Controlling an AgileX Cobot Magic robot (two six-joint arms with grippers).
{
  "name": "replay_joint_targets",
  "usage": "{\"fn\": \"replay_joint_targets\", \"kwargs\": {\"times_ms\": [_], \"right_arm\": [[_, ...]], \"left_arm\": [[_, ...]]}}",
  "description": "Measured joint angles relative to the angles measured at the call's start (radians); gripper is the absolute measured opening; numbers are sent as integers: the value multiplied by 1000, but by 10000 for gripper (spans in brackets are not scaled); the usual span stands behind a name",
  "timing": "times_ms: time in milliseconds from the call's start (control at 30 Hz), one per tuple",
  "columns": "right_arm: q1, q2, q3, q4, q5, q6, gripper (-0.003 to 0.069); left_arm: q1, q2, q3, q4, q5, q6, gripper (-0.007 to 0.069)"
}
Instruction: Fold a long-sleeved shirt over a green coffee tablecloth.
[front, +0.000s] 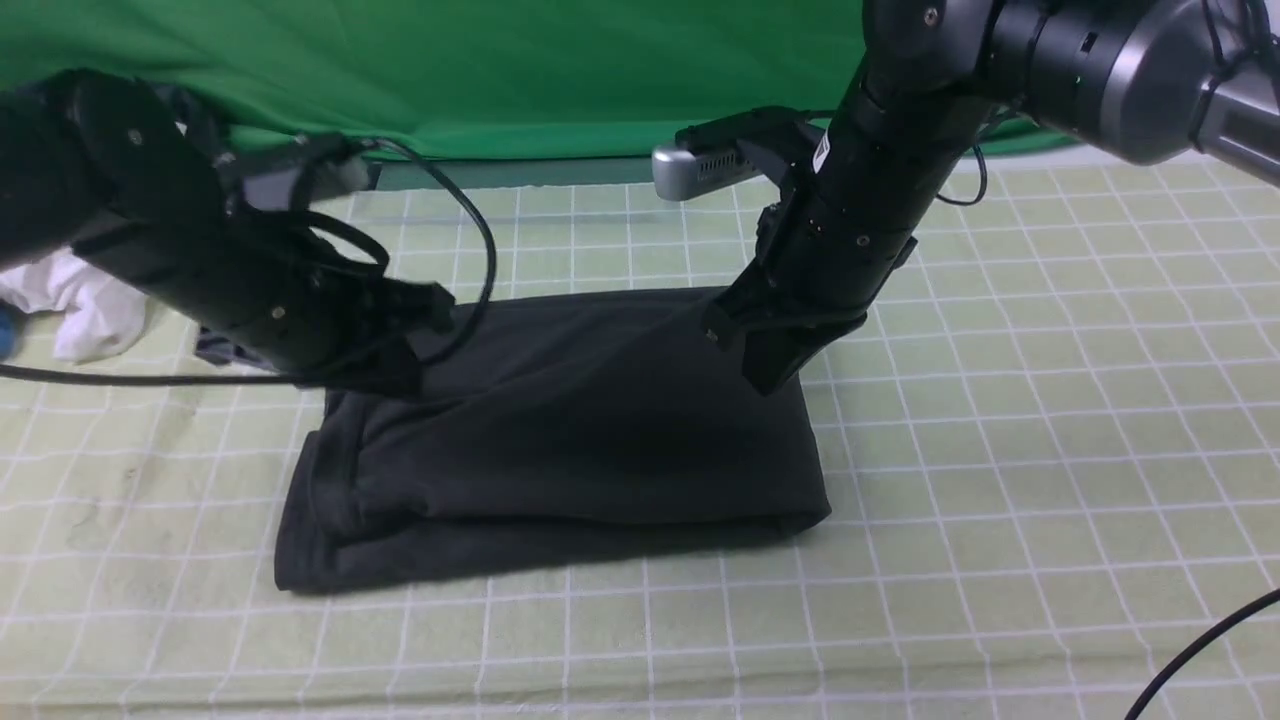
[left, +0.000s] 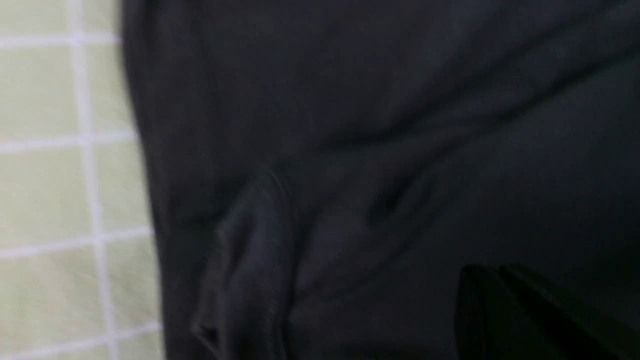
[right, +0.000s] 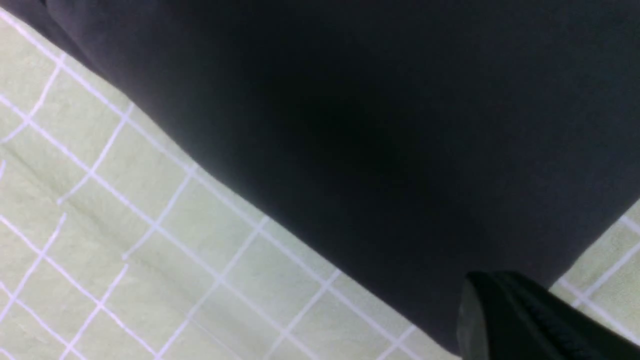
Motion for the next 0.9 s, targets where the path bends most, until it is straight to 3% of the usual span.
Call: {"fn": "replay_joint_targets", "kwargs": {"times_ms": [100, 200, 400, 700, 900], "right_arm": [[0, 1, 0, -12, 10, 0, -4], [0, 15, 16, -23, 20, 0, -4], [0, 64, 87, -25, -23, 0, -4], [0, 121, 169, -64, -52, 0, -1], [-8, 41, 176, -127, -45, 21, -5]], "left_arm": [[0, 26, 16, -8, 76, 45, 12], [0, 29, 105, 11, 53, 63, 12], [0, 29, 203, 60, -61, 14, 12], [0, 17, 207, 98, -12, -37, 12], [2, -140, 207, 143, 29, -34, 12]]}}
